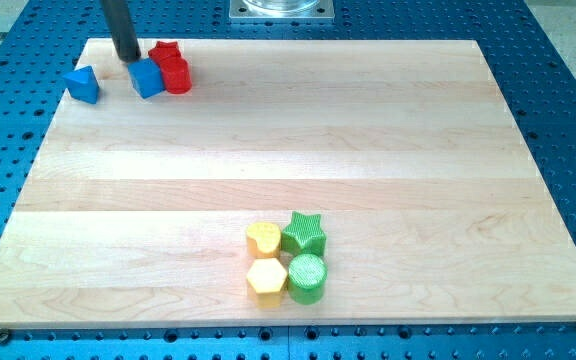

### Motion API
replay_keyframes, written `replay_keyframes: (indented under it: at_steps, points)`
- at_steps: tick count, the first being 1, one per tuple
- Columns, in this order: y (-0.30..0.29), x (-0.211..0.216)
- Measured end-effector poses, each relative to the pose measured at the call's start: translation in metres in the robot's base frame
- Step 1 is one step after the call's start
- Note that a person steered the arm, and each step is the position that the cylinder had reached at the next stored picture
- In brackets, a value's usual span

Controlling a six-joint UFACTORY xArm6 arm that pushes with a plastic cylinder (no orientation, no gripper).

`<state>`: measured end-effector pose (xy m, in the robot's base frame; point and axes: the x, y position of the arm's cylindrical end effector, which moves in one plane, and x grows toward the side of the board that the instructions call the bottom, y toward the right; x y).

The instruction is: Slide the blue triangle downwards

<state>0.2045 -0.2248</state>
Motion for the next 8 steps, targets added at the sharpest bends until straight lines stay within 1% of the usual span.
replay_keyframes:
  at_steps: [1,2,3,4,5,7,8]
  points:
    - [-0.022,-0.009]
    - [-0.041,0.02]
    - [-0.041,0.075]
    - [-0.041,0.08]
    - [-0.041,0.095]
    - [-0.041,0.139]
    - [-0.031,0.116]
